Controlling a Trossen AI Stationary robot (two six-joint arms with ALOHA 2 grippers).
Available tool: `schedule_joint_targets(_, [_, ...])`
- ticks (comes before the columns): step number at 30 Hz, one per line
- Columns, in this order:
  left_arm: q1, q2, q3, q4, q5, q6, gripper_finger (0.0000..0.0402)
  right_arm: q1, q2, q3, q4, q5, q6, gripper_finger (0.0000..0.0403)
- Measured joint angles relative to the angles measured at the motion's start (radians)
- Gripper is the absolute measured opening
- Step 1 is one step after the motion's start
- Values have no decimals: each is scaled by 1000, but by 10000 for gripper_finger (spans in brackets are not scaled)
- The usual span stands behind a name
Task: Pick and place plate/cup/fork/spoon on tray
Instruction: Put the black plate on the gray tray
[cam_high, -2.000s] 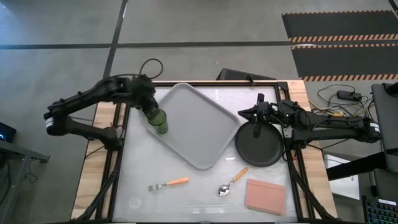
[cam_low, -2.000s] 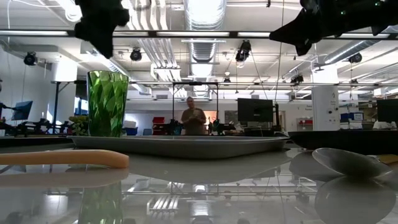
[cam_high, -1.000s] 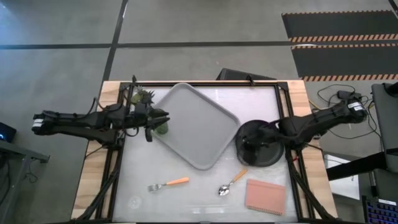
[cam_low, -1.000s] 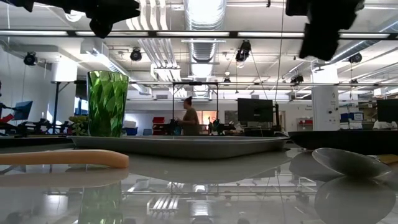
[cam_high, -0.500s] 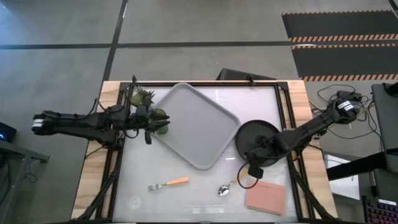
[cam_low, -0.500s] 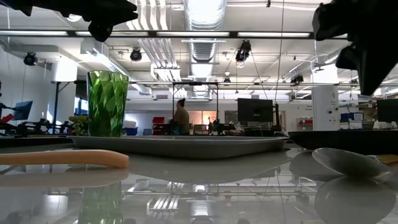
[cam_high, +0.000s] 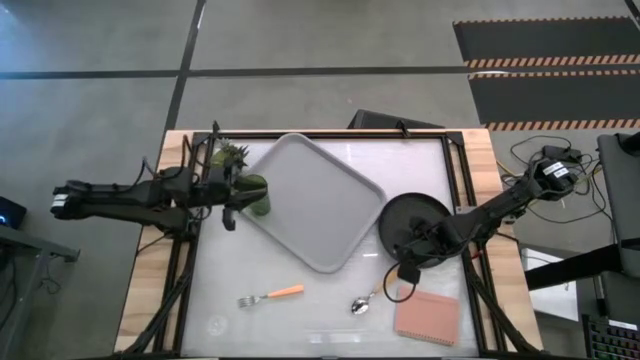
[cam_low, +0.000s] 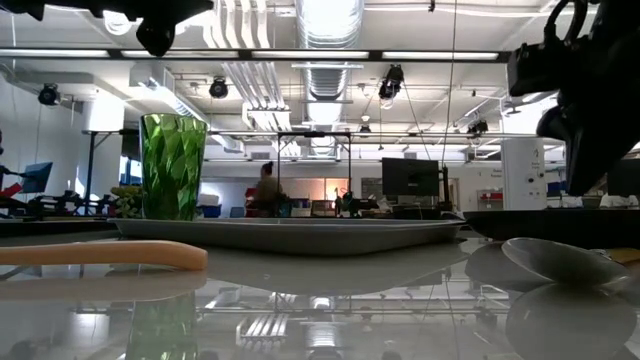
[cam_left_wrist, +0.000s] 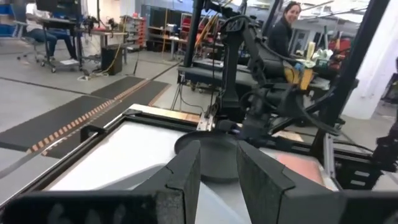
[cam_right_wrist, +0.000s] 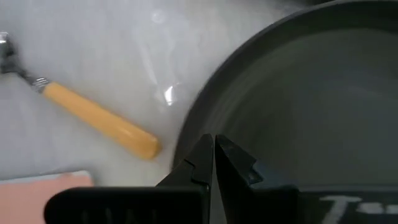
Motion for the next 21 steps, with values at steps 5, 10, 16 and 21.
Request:
schedule_joint_targets(5, [0, -37, -37, 13, 3, -19, 85, 0, 0, -5, 4, 3, 21, 9])
schedule_joint_targets(10, [0, -65, -55, 39, 3, -20, 85, 0, 0, 10, 4, 1, 53, 34])
schedule_joint_targets(16, [0, -87, -62, 37, 3, -20, 85, 0, 0, 18, 3, 1, 64, 98])
schedule_joint_targets(21, [0, -89, -64, 37, 4, -20, 85, 0, 0, 18, 3, 2, 66, 152])
